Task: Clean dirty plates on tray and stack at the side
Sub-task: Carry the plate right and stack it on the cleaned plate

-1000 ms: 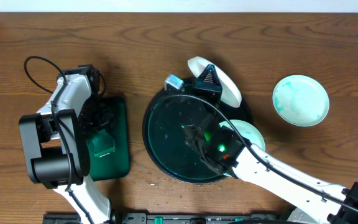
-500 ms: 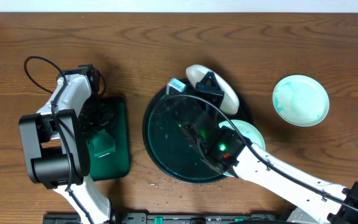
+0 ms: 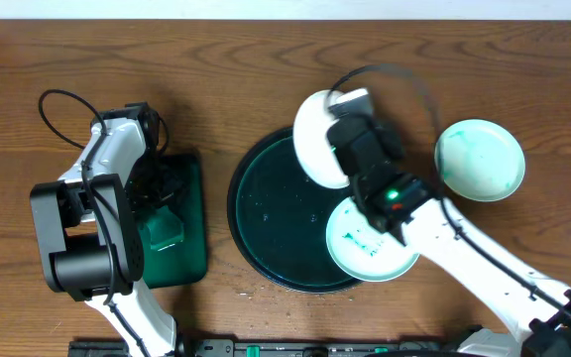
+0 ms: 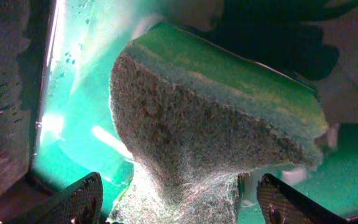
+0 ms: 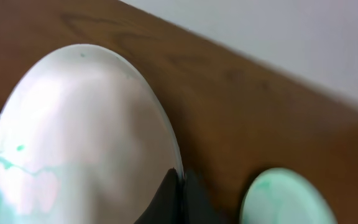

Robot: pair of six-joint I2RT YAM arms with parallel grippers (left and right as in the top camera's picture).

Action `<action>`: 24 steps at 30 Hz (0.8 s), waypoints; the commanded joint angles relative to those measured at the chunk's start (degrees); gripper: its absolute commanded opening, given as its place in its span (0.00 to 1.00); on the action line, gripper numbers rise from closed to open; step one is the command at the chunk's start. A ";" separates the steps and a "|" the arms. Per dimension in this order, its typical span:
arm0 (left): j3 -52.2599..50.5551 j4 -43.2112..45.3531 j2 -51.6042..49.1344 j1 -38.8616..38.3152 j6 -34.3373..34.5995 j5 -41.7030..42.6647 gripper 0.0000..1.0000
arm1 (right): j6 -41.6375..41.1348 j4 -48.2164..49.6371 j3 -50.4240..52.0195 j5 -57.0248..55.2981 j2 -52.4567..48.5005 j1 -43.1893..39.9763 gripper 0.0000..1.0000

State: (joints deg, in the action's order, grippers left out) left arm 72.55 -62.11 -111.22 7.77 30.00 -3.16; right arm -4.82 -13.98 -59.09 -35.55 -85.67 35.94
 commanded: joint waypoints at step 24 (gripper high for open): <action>-0.35 0.90 0.11 0.22 0.57 -0.24 0.80 | -34.32 -23.15 -0.17 18.78 1.01 -48.65 0.01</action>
State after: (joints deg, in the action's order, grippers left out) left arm 72.55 -61.06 -111.22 7.77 30.00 -3.16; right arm -36.69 -36.60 -59.07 -17.85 -85.65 -9.10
